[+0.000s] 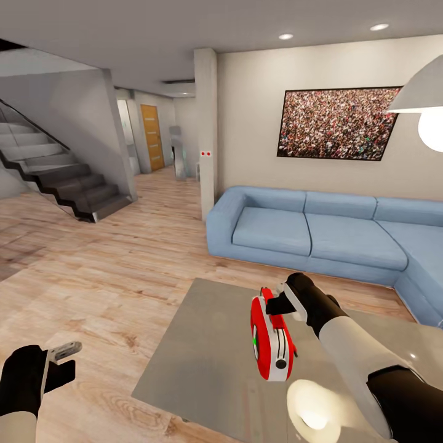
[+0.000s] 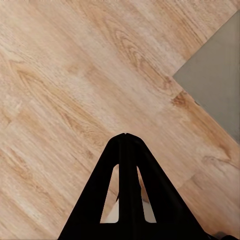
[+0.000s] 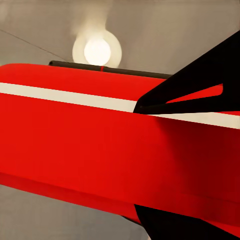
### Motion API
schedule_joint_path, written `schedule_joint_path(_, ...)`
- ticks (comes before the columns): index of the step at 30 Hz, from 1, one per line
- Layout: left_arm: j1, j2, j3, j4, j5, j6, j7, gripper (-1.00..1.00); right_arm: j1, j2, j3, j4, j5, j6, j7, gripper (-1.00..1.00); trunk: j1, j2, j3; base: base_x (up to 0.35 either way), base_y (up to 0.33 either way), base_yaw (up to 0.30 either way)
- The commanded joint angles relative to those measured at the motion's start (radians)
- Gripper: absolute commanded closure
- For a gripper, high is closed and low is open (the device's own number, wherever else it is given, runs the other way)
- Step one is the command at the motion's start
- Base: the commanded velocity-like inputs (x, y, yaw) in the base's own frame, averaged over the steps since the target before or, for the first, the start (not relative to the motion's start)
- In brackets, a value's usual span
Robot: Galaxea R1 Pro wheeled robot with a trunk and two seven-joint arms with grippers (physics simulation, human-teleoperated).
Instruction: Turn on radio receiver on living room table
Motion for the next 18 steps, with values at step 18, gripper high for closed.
schedule_joint_path(18, 0.000, 0.001, 0.000, 0.000, 0.000, 0.000, 0.000, 1.00, 0.000, 0.000, 0.000, 0.000, -0.002, 0.000, 0.000, 1.00, 0.054, -0.098, -0.044, 0.000, 0.000, 0.000)
